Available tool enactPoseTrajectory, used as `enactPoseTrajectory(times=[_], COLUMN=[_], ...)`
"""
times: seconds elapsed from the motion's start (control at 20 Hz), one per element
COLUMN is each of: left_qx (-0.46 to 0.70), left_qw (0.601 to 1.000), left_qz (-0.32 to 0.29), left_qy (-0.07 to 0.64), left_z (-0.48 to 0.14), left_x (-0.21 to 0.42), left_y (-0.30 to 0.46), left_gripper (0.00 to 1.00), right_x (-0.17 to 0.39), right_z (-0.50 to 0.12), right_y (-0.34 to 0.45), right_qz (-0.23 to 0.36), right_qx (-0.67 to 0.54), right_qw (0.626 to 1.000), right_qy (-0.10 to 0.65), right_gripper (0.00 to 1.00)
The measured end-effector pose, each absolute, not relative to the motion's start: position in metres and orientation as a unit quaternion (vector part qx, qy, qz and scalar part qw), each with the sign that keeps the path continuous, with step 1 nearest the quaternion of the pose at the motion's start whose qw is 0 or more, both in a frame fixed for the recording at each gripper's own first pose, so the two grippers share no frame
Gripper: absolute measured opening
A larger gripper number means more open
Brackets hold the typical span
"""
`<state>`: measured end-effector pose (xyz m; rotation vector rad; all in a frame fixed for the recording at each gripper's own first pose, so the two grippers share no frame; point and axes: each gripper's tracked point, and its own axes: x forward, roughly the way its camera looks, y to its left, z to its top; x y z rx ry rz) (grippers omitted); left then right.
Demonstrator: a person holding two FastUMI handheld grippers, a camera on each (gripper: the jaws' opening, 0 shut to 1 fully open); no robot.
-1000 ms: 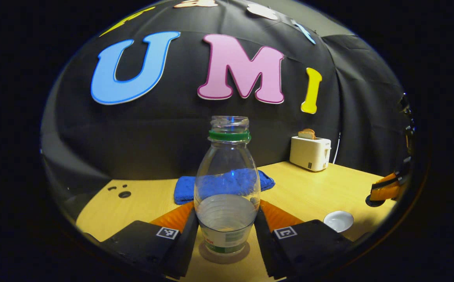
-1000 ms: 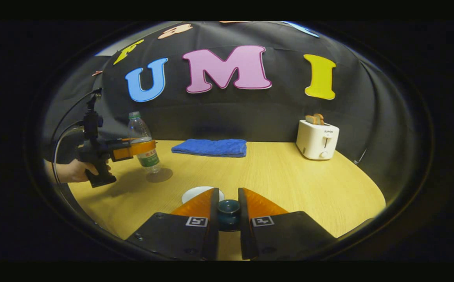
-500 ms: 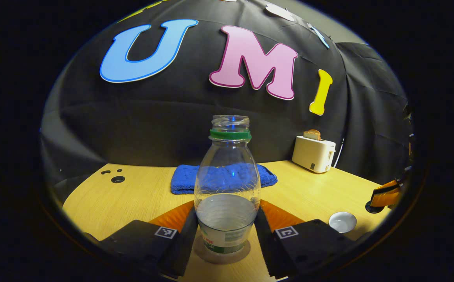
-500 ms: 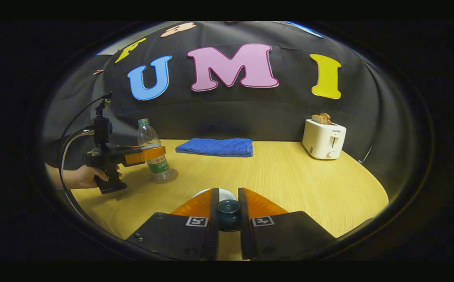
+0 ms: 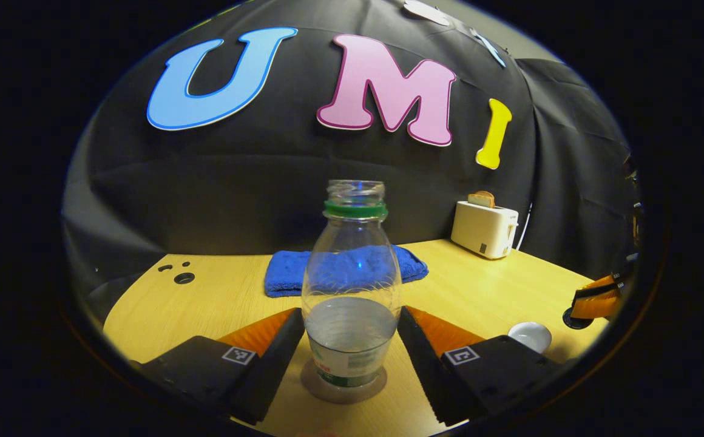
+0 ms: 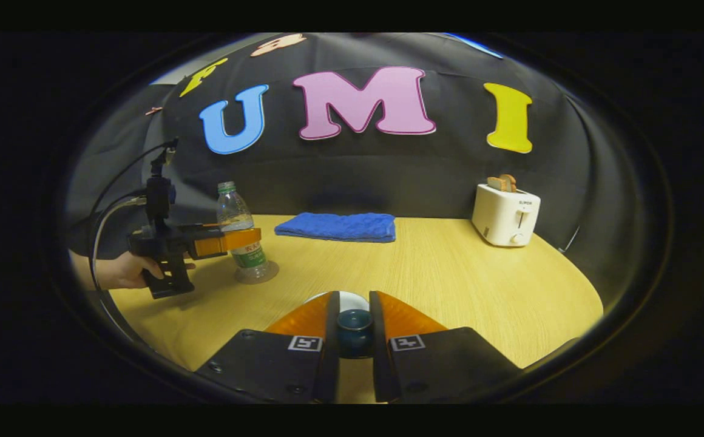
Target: Open the teacup lid with one hand, grasp the water bottle and pour water into the teacup with the other hand; after pouring, place the water bottle on the coaster and then close the teacup lid.
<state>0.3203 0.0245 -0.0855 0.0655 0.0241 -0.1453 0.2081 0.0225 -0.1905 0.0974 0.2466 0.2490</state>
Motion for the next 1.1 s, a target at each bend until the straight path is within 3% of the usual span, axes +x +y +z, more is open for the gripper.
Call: enactPoseTrajectory(times=[0.6, 0.65, 0.75, 1.1], left_qx=[0.024, 0.013, -0.003, -0.060], left_qw=[0.995, 0.995, 0.994, 0.995], left_qz=[-0.068, -0.062, -0.064, -0.048], left_qy=[0.068, 0.071, 0.085, 0.068], left_z=[-0.117, -0.120, -0.131, -0.116], left_x=[0.270, 0.261, 0.238, 0.180], left_y=[0.030, 0.034, 0.035, 0.046], left_gripper=[0.97, 0.97, 0.96, 0.96], right_x=[0.221, 0.224, 0.233, 0.258], right_z=[-0.186, -0.187, -0.187, -0.202], right_y=[0.042, 0.046, 0.055, 0.064], right_qz=[0.138, 0.138, 0.141, 0.138], right_qx=[0.055, 0.060, 0.061, 0.041], right_qw=[0.982, 0.982, 0.982, 0.984], right_qy=[0.120, 0.119, 0.112, 0.102], right_gripper=[0.26, 0.31, 0.25, 0.26])
